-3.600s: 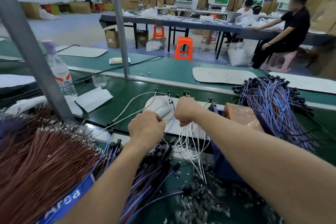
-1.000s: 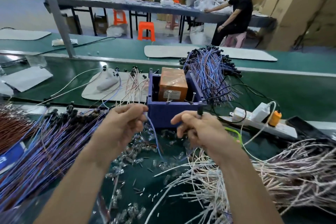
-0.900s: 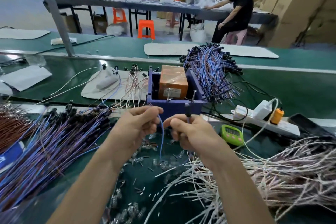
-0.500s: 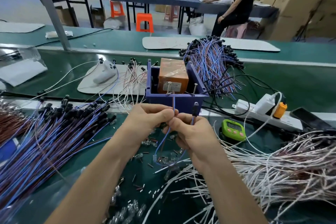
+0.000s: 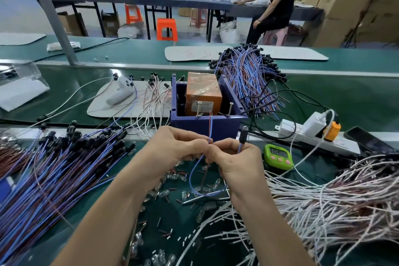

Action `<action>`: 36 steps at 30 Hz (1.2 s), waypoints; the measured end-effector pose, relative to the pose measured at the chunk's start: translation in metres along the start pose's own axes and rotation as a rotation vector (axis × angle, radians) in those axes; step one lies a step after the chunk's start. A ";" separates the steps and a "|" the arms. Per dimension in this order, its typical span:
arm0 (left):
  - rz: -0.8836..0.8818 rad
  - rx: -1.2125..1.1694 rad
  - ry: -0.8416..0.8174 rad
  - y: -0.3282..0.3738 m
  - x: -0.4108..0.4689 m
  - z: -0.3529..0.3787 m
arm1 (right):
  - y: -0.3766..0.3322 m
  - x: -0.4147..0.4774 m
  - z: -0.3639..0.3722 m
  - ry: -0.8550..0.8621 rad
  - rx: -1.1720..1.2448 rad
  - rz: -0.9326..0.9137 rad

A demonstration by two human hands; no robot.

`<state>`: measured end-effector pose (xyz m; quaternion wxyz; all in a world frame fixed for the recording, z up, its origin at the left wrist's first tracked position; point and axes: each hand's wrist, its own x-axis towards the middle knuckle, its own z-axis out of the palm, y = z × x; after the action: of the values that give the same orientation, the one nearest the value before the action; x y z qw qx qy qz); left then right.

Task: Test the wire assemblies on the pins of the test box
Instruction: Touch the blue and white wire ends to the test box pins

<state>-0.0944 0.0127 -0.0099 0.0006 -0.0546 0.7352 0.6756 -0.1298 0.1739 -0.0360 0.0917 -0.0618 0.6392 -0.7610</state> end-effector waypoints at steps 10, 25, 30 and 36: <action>-0.117 -0.089 0.345 0.003 0.002 -0.003 | -0.011 0.001 -0.003 0.082 0.207 0.067; 0.070 0.161 0.650 0.012 -0.003 0.017 | -0.020 -0.003 -0.004 0.022 0.211 0.104; 0.133 -0.145 0.452 0.028 -0.010 0.018 | -0.022 -0.008 -0.005 -0.183 0.040 0.028; 0.046 -0.136 0.371 0.026 -0.009 0.009 | -0.025 -0.011 -0.006 -0.288 -0.045 -0.018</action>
<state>-0.0880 0.0247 0.0157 -0.1541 -0.1613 0.6764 0.7020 -0.1218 0.1861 -0.0124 0.1745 -0.1781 0.6359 -0.7304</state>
